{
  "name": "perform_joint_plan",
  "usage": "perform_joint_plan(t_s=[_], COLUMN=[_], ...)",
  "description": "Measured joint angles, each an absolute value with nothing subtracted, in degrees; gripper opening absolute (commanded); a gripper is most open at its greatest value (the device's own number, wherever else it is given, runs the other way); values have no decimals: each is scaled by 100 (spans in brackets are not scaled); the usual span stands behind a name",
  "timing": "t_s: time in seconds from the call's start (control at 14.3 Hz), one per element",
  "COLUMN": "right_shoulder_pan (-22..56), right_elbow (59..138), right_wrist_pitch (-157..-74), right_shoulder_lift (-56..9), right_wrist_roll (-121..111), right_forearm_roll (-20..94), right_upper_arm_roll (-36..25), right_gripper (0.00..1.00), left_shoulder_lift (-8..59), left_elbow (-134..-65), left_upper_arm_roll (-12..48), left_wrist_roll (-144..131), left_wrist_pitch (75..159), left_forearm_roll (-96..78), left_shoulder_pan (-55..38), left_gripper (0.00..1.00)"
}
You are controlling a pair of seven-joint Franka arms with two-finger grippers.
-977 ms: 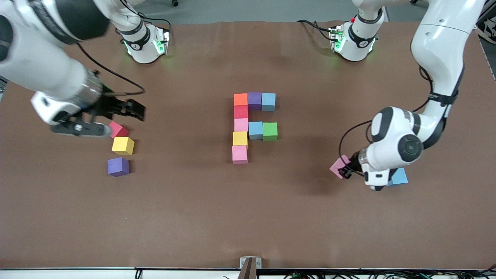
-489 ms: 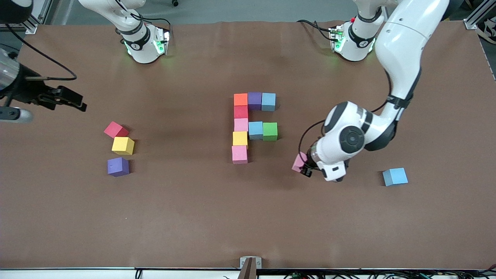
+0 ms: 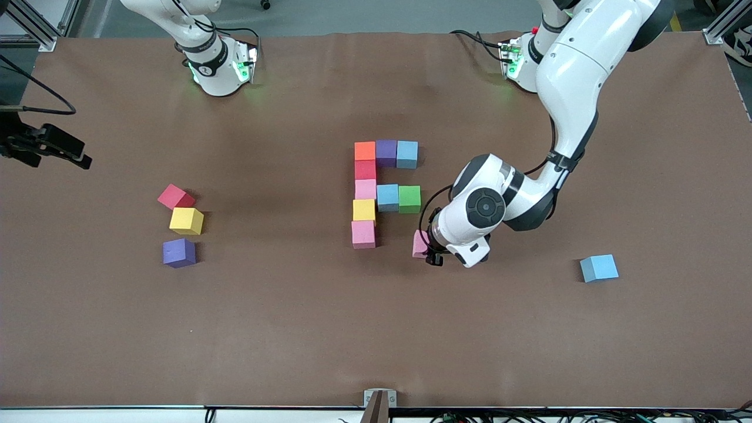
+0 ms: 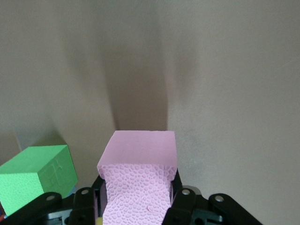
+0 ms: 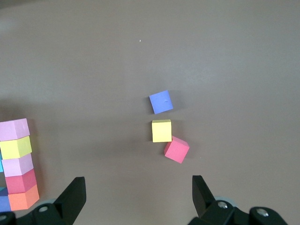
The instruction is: Arrange 11 blocks into digit 3
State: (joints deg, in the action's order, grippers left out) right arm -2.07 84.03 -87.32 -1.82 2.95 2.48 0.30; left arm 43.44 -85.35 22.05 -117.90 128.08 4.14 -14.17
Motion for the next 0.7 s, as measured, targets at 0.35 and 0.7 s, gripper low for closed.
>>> perform_joint_plan(t_s=[0.35, 0.7], right_shoulder_pan=[-208, -215], right_elbow=[8369, 8327], right_wrist_pitch=[-8739, -8790], right_shoulder_lift=[-182, -182], right_wrist_roll=[294, 294], right_forearm_roll=[245, 245], right_upper_arm_roll=[38, 38], right_gripper=[100, 100], left_shoulder_lift=[4680, 4833], left_elbow=[-8121, -7981], left_upper_arm_roll=[1808, 1730], left_wrist_roll=[-13045, -13226], left_wrist_pitch=[13107, 13126], left_forearm_roll=[414, 414], left_shoulder_pan=[-2184, -2493], left_gripper=[24, 24])
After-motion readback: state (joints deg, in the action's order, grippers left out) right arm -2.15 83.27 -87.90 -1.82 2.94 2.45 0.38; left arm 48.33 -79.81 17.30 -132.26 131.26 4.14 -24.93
